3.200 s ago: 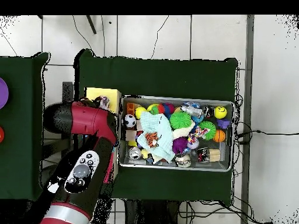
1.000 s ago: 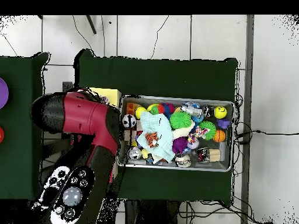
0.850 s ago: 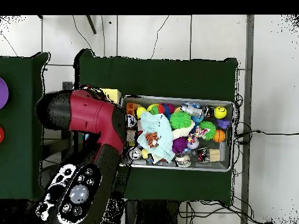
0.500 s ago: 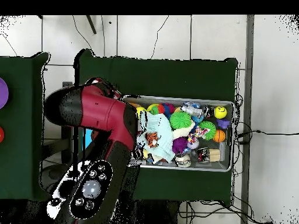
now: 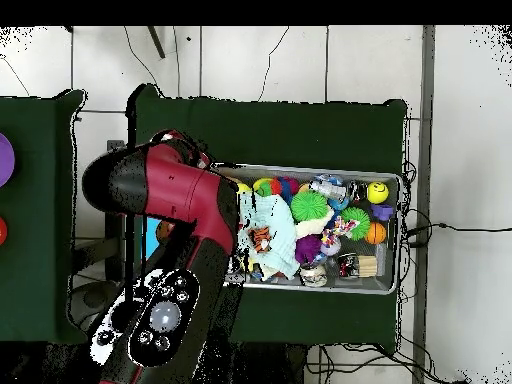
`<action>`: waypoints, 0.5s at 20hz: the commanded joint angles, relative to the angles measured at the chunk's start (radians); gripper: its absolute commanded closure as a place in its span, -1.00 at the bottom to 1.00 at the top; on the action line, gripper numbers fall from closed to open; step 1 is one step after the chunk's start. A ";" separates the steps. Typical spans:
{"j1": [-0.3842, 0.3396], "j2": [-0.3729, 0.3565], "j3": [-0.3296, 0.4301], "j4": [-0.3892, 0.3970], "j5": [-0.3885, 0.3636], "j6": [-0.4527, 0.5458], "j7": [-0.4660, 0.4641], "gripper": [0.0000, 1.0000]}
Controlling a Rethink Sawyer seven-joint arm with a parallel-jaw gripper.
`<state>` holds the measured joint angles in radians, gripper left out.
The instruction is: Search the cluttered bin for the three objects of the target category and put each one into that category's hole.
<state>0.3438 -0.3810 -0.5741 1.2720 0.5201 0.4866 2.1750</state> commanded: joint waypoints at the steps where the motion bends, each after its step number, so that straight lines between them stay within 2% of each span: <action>1: -0.024 0.049 0.180 0.100 0.001 -0.008 0.151 1.00; 10: -0.003 0.075 0.188 0.110 0.020 -0.015 0.210 1.00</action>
<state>0.3485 -0.3653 -0.5325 1.2742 0.5205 0.4866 2.1750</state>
